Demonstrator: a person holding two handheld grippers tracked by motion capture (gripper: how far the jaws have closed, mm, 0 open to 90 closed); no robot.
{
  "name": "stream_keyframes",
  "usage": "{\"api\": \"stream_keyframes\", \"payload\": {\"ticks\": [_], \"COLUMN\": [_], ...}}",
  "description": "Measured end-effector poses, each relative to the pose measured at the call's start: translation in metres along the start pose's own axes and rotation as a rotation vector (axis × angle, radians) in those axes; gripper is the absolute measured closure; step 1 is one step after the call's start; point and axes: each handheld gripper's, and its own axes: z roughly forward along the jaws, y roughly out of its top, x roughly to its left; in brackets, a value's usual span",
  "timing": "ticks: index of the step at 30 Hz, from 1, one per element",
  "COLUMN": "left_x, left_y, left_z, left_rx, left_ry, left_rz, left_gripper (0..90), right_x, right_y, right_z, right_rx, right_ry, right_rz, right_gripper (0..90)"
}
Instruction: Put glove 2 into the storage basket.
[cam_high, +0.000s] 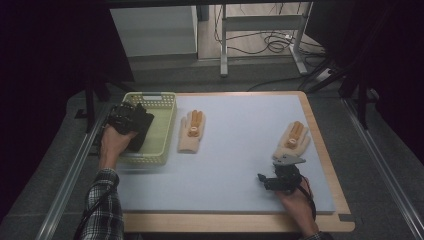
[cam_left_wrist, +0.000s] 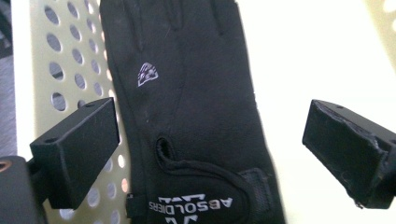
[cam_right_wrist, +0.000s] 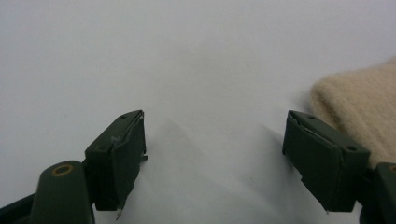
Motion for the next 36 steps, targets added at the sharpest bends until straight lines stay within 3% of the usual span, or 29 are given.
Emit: {"api": "stream_keyframes", "payload": {"ticks": [8, 21, 31, 36], "left_x": [-0.004, -0.023, -0.048, -0.064], "left_y": [-0.008, -0.03, -0.039, -0.046], "left_z": [-0.021, -0.043, -0.069, -0.079], "left_rx": [-0.127, -0.26, -0.34, -0.365], "left_ry": [-0.127, -0.188, -0.258, -0.281], "left_rz": [0.0, 0.088, 0.163, 0.219], "left_gripper": [2.3, 1.2, 0.9, 1.0], "right_x": [0.0, 0.0, 0.0, 0.0], "right_y": [0.0, 0.0, 0.0, 0.0], "right_z": [0.0, 0.0, 0.0, 0.0], "right_rx": [0.0, 0.0, 0.001, 0.001], "right_ry": [0.0, 0.0, -0.001, -0.001], "right_rz": [0.0, 0.0, -0.001, -0.001], "right_gripper": [21.1, 21.1, 21.1, 21.1]}}
